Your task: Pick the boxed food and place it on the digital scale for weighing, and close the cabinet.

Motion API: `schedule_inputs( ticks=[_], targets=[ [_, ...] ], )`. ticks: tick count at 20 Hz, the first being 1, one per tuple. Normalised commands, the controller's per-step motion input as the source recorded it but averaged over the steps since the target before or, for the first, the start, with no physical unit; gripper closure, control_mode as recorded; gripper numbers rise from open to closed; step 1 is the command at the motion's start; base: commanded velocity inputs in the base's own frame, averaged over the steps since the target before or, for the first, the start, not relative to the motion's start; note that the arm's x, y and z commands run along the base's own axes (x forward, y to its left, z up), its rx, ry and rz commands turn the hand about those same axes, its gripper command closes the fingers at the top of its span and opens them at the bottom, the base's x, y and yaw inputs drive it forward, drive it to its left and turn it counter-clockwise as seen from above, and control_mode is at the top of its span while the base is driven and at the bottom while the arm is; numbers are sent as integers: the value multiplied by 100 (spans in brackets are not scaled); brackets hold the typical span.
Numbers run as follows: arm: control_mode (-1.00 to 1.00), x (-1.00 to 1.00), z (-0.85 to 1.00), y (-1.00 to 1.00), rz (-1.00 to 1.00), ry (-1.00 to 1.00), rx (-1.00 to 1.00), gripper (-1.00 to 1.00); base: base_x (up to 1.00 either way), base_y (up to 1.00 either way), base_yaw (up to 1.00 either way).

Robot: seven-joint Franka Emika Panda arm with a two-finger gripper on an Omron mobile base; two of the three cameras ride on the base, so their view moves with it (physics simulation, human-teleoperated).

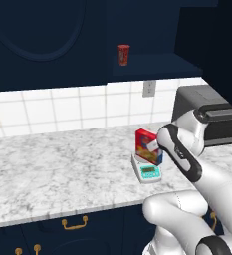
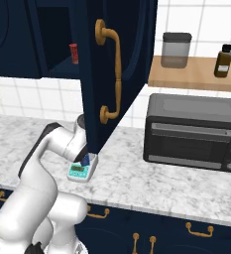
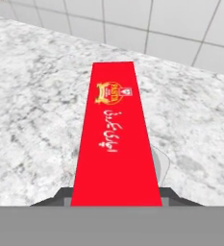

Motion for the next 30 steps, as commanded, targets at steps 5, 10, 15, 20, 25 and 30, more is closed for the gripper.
schedule_inputs(
  ticks=[5, 10, 15, 20, 25, 30],
  targets=[
    [-100, 24, -3, 0, 1, 0, 0, 100, 0, 0, 0],
    [-100, 21, -12, 2, 0, 0, 0, 100, 0, 0, 0],
    [-100, -2, -22, 5, 0, 0, 0, 100, 0, 0, 0],
    [-100, -16, -33, 15, 0, -3, 0, -100, 0, 0, 0],
    [-100, 0, -9, 5, 0, -5, 0, -100, 0, 0, 0],
    [-100, -5, 0, 0, 0, -3, 0, -100, 0, 0, 0]
  ],
)
